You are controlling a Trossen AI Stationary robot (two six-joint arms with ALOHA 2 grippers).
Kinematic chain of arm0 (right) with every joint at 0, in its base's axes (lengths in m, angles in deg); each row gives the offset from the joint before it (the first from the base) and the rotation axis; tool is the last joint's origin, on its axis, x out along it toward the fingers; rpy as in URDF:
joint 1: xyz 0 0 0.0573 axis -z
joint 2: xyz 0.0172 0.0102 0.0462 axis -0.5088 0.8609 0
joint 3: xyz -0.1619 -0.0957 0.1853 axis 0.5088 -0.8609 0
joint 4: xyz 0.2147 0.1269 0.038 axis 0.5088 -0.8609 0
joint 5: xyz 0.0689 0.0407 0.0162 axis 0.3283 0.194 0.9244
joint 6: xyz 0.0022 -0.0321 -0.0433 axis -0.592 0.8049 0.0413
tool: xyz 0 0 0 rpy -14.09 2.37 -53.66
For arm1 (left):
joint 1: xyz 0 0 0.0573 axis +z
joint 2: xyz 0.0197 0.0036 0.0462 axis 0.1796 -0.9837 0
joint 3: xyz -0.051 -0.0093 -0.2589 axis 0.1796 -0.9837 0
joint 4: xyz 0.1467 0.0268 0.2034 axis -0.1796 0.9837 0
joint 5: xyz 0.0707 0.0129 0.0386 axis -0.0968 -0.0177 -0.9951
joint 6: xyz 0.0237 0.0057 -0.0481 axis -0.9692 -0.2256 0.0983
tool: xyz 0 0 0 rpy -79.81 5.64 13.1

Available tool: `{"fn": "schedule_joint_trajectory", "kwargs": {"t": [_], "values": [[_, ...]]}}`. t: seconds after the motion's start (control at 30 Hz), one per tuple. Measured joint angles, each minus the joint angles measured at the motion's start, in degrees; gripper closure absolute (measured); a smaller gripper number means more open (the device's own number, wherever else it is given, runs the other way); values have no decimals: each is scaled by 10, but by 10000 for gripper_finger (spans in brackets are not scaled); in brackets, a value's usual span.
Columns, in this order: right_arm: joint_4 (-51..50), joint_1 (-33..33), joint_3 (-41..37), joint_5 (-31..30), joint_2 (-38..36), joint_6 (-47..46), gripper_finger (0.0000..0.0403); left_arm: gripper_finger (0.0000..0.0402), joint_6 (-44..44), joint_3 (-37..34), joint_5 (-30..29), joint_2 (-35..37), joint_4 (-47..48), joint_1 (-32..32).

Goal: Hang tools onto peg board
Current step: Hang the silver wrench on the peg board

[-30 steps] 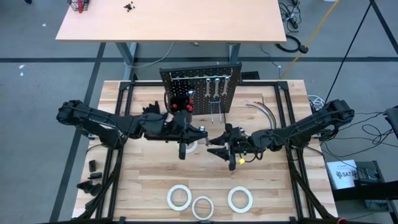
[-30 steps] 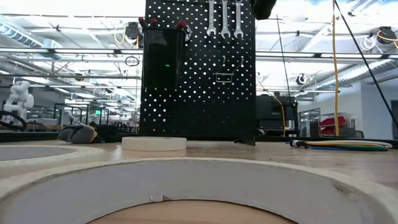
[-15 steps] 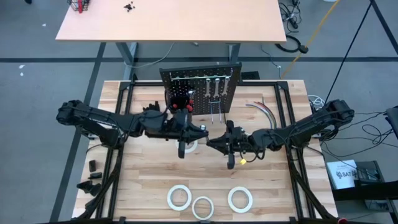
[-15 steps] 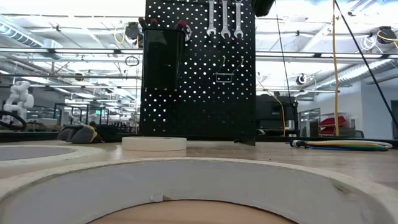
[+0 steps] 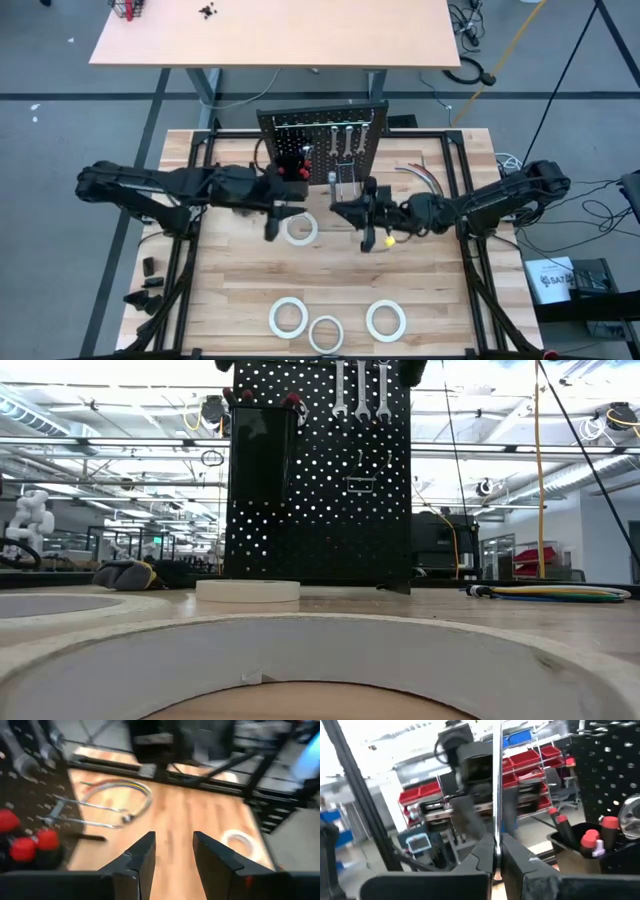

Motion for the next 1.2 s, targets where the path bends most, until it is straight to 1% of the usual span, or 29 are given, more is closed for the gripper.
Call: {"fn": "schedule_joint_trajectory", "kwargs": {"t": [0.07, 0.13, 0.3, 0.37, 0.53, 0.63, 0.7, 0.9, 1.2], "values": [[6, 23, 0, 20, 0, -29, 395, 268, 2, 0, 25, 19, 9, -7], [6, 43, 0, 31, 0, -54, 395, 268, -8, 0, 32, 39, 3, -19], [6, 81, 0, 31, 2, -88, 395, 267, -22, 0, 0, 74, -6, -46], [7, 94, 0, 42, 3, -101, 395, 267, -22, 0, -9, 81, -7, -53], [5, 115, 6, 60, 21, -126, 395, 267, -27, 0, -15, 80, -8, -57], [5, 122, 19, 63, 37, -129, 395, 267, -27, 0, -15, 79, -7, -57], [4, 130, 27, 76, 45, -129, 395, 267, -27, 0, -16, 79, -6, -57], [2, 149, 32, 86, 52, -136, 395, 267, -26, 0, -16, 79, 10, -57], [-18, 168, 32, 101, 51, -146, 395, 267, -37, 0, -16, 79, 11, -57]]}}
